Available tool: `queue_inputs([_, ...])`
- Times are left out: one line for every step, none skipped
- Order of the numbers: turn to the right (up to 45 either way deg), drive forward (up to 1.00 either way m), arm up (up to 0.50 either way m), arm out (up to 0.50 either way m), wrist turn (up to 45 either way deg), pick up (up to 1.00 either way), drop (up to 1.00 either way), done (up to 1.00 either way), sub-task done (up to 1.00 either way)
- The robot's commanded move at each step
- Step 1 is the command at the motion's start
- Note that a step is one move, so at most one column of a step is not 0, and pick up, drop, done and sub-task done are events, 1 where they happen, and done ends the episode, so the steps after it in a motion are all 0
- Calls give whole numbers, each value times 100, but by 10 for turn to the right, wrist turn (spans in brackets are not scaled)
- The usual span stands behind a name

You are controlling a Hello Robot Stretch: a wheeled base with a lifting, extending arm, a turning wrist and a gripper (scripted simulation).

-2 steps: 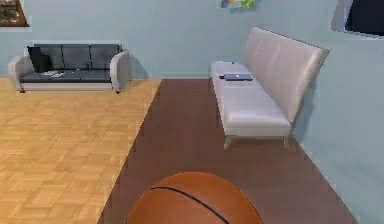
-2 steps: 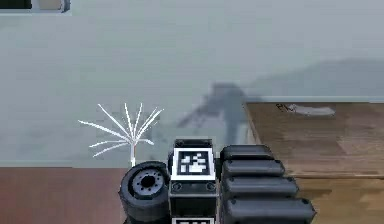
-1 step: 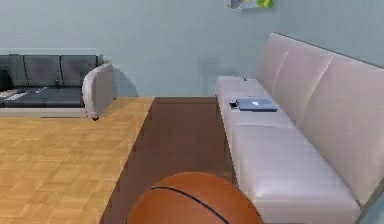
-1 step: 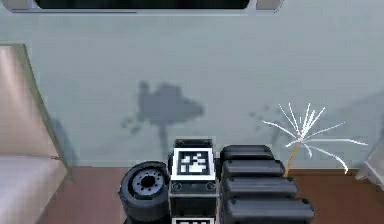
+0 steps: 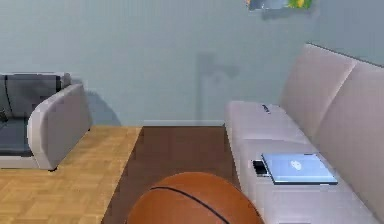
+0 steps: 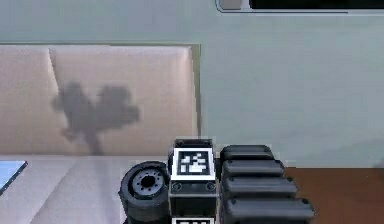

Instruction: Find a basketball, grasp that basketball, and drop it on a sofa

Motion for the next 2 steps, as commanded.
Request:
queue_inputs([0,100,0,0,0,0,0,0,0])
queue_inputs([0,15,0,0,0,0,0,0,0])
